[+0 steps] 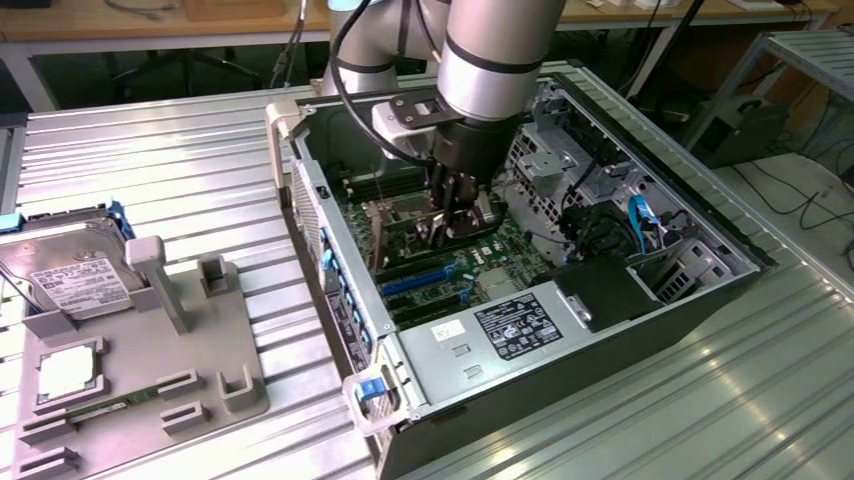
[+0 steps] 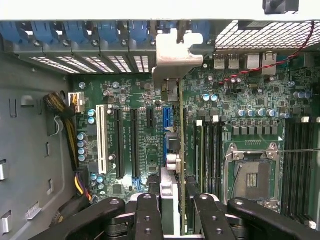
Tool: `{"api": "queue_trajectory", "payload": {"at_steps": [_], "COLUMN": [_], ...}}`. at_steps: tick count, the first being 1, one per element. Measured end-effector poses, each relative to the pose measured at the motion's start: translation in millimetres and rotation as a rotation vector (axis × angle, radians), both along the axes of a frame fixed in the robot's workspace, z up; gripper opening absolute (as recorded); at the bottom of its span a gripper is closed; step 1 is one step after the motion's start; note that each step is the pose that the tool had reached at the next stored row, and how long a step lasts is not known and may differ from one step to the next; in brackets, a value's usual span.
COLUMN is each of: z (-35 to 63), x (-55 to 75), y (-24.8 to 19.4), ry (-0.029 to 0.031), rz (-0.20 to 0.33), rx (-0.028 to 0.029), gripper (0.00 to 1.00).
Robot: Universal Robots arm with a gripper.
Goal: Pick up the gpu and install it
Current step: 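Insert the gpu into the slot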
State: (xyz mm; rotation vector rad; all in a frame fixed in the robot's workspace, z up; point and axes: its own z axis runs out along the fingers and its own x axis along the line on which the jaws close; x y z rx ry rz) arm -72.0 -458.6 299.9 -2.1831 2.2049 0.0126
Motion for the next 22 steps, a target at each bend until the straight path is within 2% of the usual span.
{"api": "queue_trajectory", "payload": {"at_steps": [1, 2, 3, 5, 7, 9, 10, 11, 12, 13, 22], "z": [-3.5, -7.5, -9.4, -17.7, -27.6, -30.9, -36.1, -38.0, -38.6, -40.6, -42.8], "x": [0.0, -0.3, -0.3, -2.6, -5.8, -6.3, -6.4, -6.6, -6.5, -6.5, -9.0], "y": [0.0, 0.0, 0.0, 0.3, 0.9, -1.9, -1.9, -1.5, 2.0, 3.8, 4.1], "ry": [0.0001, 0.0292, 0.0533, 0.0409, 0.0407, 0.0407, 0.036, 0.0363, 0.0363, 0.0363, 0.0364], "rz": [0.011, 0.011, 0.011, 0.011, 0.011, 0.011, 0.011, 0.011, 0.01, 0.01, 0.01], "rx": [0.0001, 0.0006, 0.0008, 0.0008, 0.0007, 0.0008, 0.0008, -0.0095, -0.0431, -0.0436, -0.0447], "gripper": [0.3, 0.3, 0.3, 0.3, 0.3, 0.3, 0.3, 0.3, 0.3, 0.3, 0.3]}}
